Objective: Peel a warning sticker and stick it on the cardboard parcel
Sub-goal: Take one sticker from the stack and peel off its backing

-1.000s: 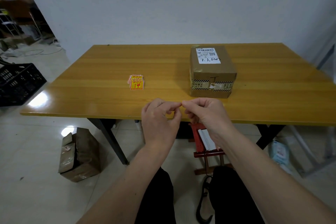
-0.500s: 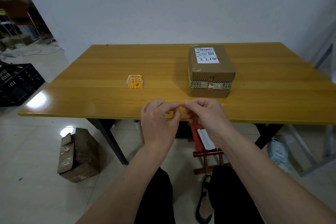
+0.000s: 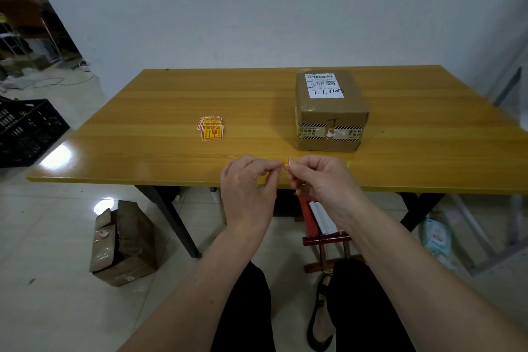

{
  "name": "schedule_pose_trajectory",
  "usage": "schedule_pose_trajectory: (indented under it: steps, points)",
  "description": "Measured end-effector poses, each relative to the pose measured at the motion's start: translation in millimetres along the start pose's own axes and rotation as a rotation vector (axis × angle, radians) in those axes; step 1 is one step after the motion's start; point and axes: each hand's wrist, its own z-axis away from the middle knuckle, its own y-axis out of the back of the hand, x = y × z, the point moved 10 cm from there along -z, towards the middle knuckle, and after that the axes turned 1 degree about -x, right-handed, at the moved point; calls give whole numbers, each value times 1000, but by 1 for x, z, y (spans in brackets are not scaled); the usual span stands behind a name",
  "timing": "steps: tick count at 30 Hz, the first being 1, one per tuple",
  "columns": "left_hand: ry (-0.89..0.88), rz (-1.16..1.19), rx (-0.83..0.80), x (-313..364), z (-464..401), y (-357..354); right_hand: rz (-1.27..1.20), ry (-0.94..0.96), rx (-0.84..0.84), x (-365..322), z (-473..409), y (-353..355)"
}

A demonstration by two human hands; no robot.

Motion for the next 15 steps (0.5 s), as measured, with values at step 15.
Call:
schedule_pose_trajectory:
  steps: [15]
  points:
    - [-17,15,8,-1,0,2,-38,-19,36,1,0,0]
